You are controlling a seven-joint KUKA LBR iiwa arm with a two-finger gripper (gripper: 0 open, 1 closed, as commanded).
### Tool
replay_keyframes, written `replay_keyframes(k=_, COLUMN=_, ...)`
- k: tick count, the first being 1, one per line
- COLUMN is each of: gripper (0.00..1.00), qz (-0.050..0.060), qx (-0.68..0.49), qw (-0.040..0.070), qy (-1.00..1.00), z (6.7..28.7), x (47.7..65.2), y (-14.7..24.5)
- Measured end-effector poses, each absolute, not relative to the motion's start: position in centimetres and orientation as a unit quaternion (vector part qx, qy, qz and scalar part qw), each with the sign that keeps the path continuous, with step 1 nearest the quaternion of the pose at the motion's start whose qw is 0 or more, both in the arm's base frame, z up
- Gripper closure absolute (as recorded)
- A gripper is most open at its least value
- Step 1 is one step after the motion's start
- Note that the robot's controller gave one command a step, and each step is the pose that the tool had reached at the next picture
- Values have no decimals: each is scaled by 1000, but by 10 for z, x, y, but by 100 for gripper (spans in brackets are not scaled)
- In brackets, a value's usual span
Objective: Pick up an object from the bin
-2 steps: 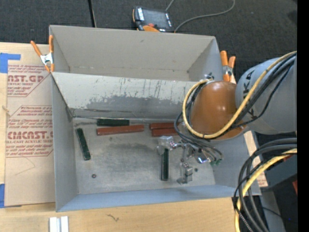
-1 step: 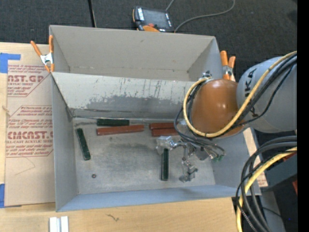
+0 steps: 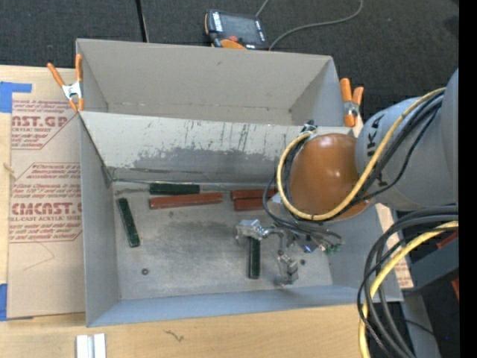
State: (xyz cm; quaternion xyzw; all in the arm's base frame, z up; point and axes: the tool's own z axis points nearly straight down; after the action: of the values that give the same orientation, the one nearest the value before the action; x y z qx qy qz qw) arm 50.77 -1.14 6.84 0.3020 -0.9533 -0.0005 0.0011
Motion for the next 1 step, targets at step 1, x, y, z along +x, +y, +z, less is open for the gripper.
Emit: replay_keyframes(k=1, gripper=0, qz=-1, qx=302, qw=0, qy=-953, z=68, x=507, y=-11)
